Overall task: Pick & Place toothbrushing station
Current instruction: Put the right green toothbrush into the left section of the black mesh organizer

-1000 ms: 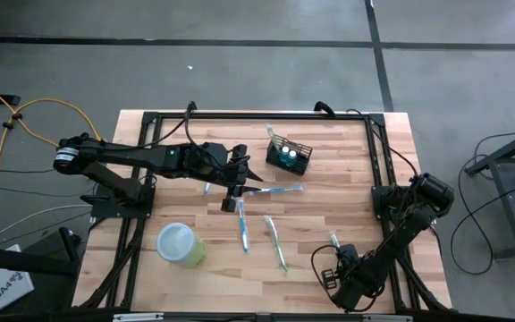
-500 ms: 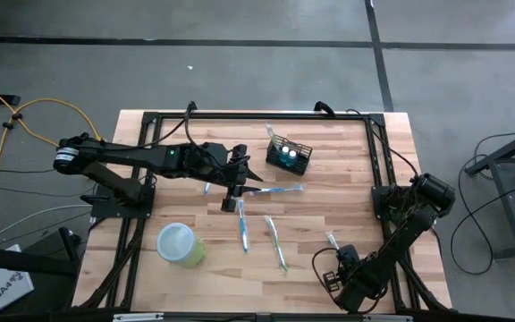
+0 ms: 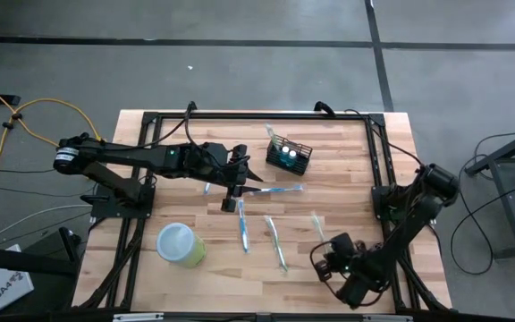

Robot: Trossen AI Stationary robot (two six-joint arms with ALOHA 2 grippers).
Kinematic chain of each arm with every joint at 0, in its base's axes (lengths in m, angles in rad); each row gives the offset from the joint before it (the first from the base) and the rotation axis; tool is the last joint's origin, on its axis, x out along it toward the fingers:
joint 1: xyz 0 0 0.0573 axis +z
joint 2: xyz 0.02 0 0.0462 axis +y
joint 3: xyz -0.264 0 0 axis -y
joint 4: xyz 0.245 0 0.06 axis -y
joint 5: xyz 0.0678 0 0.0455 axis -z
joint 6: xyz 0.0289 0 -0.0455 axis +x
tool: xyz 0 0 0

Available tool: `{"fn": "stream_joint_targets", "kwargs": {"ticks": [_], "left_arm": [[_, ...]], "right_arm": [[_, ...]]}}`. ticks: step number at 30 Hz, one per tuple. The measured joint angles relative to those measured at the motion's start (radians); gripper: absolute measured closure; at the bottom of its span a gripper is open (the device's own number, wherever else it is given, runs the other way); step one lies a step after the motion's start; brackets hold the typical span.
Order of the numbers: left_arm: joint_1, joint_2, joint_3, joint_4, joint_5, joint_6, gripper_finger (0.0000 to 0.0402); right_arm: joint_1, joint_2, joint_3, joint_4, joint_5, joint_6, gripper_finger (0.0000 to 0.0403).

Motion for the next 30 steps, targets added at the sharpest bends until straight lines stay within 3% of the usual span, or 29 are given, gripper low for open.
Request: {"fn": "stream_joint_targets", "kwargs": {"ticks": [11, 17, 23, 30], "left_arm": [[-0.032, 0.0, 0.0, 0.013, 0.006, 0.006, 0.0288], [-0.048, 0.0, -0.001, 0.103, 0.195, 0.023, 0.0288], [-0.048, 0.0, -0.001, 0.202, 0.291, 0.018, 0.0288], [-0.048, 0.0, -0.001, 0.291, 0.325, 0.019, 0.0288]], "right_arm": [[-0.003, -0.014, 0.001, 0.013, 0.403, -0.224, 0.0389], [-0.003, -0.014, 0.001, 0.086, 0.686, -0.439, 0.0389], [-0.012, -0.014, 0.002, 0.311, 0.797, -0.786, 0.039], [-0.071, -0.014, 0.002, 0.733, 0.859, -1.383, 0.039]]}}
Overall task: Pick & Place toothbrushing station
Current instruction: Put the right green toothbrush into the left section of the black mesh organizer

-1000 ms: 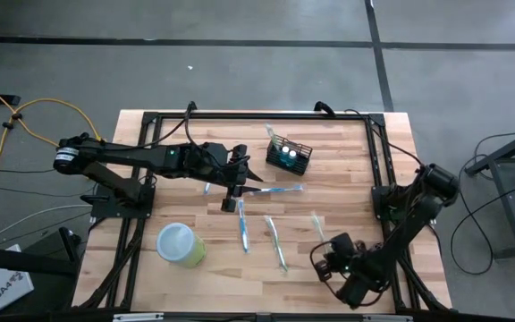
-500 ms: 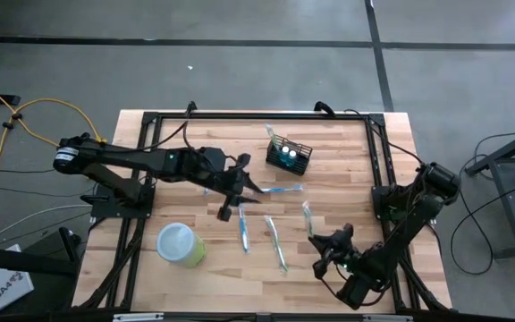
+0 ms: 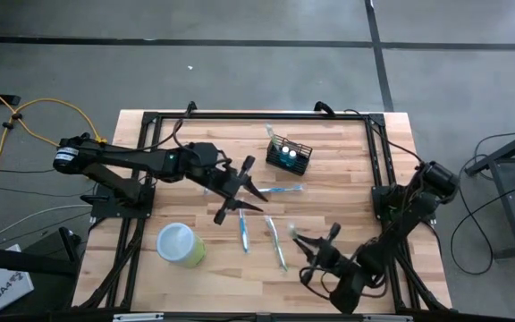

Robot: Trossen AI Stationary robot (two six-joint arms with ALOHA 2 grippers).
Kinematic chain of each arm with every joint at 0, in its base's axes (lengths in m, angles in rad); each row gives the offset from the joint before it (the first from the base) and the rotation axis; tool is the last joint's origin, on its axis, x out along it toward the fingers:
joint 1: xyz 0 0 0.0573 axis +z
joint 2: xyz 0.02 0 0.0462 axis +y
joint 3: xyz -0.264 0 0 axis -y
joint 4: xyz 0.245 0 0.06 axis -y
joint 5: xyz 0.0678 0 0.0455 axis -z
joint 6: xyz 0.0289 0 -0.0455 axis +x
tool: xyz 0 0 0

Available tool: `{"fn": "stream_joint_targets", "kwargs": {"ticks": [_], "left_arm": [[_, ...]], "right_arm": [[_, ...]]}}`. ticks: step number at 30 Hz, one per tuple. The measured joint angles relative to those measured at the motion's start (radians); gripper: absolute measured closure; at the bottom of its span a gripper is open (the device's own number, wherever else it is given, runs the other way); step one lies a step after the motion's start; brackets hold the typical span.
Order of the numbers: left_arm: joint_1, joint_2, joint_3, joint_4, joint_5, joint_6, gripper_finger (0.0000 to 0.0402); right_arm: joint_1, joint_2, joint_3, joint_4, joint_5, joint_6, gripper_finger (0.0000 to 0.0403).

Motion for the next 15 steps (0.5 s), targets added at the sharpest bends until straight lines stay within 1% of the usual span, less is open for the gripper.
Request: {"fn": "stream_joint_targets", "kwargs": {"ticks": [2, 4, 7, 11, 15], "left_arm": [[0.0, 0.0, 0.0, 0.016, 0.022, -0.011, 0.0288], [0.0, 0.0, 0.0, 0.026, 0.037, -0.022, 0.0288], [0.0, 0.0, 0.0, 0.029, 0.042, -0.044, 0.0288], [0.0, 0.0, 0.0, 0.022, 0.044, -0.073, 0.0288], [-0.009, 0.0, 0.0, -0.012, 0.052, -0.088, 0.0288]], "right_arm": [[-0.023, 0.0, 0.0, 0.136, 0.023, -0.173, 0.039], [-0.046, 0.0, 0.0, 0.262, 0.025, -0.333, 0.039], [-0.078, 0.0, 0.0, 0.412, -0.024, -0.52, 0.039], [-0.115, 0.0, 0.0, 0.54, -0.115, -0.662, 0.039], [-0.149, 0.0, 0.0, 0.589, -0.178, -0.71, 0.039]]}}
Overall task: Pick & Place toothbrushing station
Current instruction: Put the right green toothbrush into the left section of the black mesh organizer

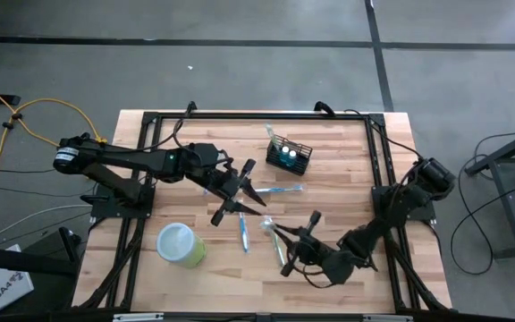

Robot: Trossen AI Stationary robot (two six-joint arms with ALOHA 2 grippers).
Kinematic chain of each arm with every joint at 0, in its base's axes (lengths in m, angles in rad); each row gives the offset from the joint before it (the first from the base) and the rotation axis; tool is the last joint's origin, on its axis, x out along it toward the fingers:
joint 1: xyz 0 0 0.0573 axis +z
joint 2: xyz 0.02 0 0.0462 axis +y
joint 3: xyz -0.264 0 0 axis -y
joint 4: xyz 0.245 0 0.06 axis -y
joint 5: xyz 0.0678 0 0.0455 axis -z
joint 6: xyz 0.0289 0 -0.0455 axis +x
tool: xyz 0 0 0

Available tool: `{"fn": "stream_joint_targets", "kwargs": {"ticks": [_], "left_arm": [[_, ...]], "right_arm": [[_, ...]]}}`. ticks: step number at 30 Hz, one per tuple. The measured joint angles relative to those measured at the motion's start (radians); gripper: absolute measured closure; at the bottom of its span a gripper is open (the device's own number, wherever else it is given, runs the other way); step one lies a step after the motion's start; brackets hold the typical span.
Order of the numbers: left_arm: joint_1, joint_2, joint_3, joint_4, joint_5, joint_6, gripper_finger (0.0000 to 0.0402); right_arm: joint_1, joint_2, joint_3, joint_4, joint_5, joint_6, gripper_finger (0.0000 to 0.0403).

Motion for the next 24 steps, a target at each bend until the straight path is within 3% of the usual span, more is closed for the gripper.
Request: {"fn": "stream_joint_targets", "kwargs": {"ticks": [6, 24], "left_arm": [[-0.012, 0.0, 0.0, -0.026, 0.096, -0.024, 0.0288], [-0.049, 0.0, 0.0, -0.078, 0.055, 0.004, 0.0288]], "right_arm": [[-0.037, 0.0, 0.0, 0.0, -0.075, 0.003, 0.039], [-0.068, 0.006, 0.0, -0.035, -0.242, 0.132, 0.039]]}}
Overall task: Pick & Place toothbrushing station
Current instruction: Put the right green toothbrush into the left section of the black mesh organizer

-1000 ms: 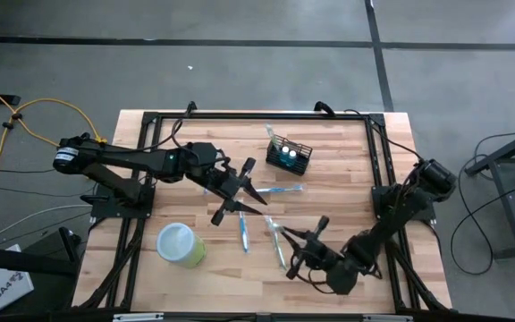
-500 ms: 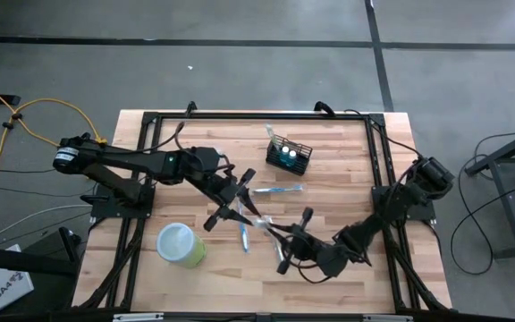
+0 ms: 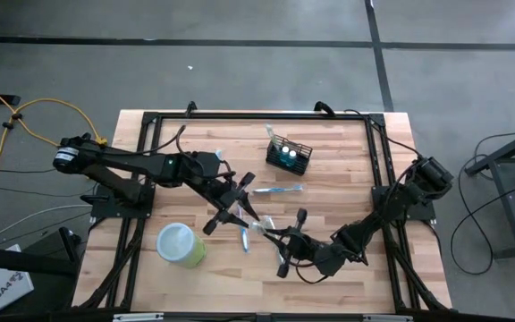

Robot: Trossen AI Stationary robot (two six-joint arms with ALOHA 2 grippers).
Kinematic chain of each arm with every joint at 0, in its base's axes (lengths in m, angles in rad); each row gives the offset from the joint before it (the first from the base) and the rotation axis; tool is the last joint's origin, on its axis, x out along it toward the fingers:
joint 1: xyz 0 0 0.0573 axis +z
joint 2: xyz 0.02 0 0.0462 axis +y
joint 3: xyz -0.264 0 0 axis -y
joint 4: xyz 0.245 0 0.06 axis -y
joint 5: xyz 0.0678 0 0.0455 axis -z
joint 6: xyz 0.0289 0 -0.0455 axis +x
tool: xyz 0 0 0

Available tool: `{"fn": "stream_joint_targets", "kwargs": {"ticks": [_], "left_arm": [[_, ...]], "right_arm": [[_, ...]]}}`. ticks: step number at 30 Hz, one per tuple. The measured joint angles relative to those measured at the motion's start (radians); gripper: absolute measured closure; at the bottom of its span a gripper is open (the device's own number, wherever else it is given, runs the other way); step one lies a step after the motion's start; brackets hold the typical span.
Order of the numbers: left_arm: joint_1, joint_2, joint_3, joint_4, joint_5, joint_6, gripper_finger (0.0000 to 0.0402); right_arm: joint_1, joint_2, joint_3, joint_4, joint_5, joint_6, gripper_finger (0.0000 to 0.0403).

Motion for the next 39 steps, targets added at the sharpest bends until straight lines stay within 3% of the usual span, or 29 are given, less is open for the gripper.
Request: {"fn": "stream_joint_targets", "kwargs": {"ticks": [12, 27, 33, 39], "left_arm": [[-0.048, 0.0, 0.0, 0.0, -0.057, 0.018, 0.0288], [-0.048, 0.0, 0.0, 0.013, -0.053, 0.02, 0.0294], [-0.047, 0.0, 0.0, 0.017, -0.055, 0.019, 0.032], [-0.047, 0.0, 0.0, 0.019, -0.062, 0.021, 0.038]], "right_arm": [[-0.026, 0.001, 0.0, -0.018, -0.095, 0.053, 0.039], [-0.027, 0.002, 0.0, -0.02, -0.112, 0.063, 0.039], [-0.027, 0.002, 0.0, -0.02, -0.113, 0.063, 0.039], [-0.027, 0.002, 0.0, -0.019, -0.12, 0.063, 0.039]]}}
